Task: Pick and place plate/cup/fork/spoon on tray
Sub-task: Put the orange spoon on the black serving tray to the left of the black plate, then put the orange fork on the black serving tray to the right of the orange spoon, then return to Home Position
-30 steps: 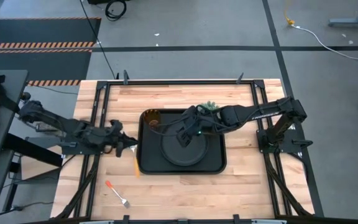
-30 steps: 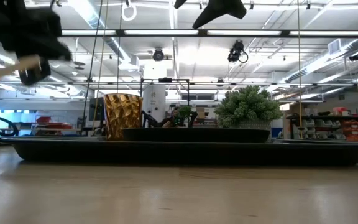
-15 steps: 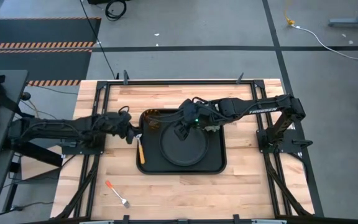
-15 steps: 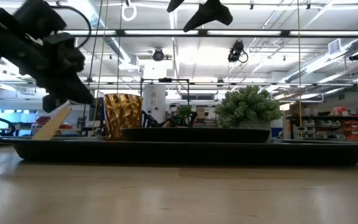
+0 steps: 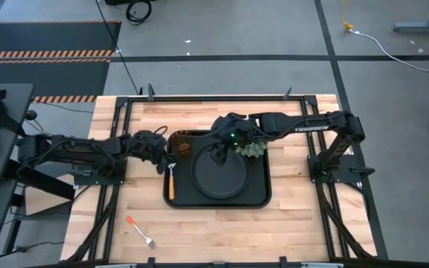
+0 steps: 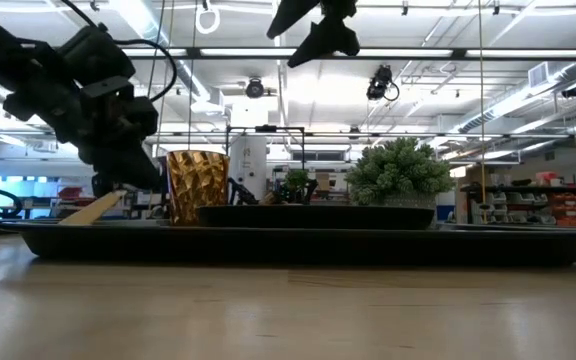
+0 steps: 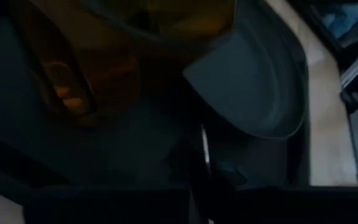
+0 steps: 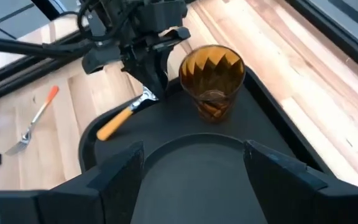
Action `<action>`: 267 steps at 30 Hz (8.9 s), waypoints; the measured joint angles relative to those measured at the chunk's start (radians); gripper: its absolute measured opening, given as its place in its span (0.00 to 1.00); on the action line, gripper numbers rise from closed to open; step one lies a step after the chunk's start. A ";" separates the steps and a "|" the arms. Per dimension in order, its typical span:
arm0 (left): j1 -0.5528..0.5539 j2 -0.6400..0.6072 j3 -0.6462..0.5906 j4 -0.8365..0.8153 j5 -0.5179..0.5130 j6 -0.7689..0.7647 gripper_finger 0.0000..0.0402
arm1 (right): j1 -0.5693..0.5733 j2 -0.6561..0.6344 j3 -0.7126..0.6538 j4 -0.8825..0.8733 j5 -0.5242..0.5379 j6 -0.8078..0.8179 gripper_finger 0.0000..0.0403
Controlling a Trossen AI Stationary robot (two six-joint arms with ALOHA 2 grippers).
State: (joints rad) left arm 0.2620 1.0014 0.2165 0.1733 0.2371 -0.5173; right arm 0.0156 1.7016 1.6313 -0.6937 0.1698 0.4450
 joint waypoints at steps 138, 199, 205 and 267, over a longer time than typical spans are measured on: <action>-1.337 0.577 0.447 -0.327 -0.392 0.173 0.01 | 0.271 -0.001 -0.019 -0.548 0.035 0.322 0.63; -0.494 0.670 0.702 -0.689 -0.522 -1.266 0.00 | -0.026 -0.690 -0.589 -0.344 -0.242 -0.464 0.54; -0.494 0.669 0.702 -0.694 -0.521 -1.243 0.00 | -0.027 -0.688 -0.589 -0.332 -0.238 -0.465 0.54; -0.503 0.624 0.702 -0.559 -0.400 -1.259 0.37 | -0.023 -0.803 -0.478 -0.296 -0.303 -0.572 0.54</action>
State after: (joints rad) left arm -0.2405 1.6255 0.9180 -0.3858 -0.1625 -1.7761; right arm -0.0078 0.8982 1.1532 -0.9893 -0.1332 -0.1268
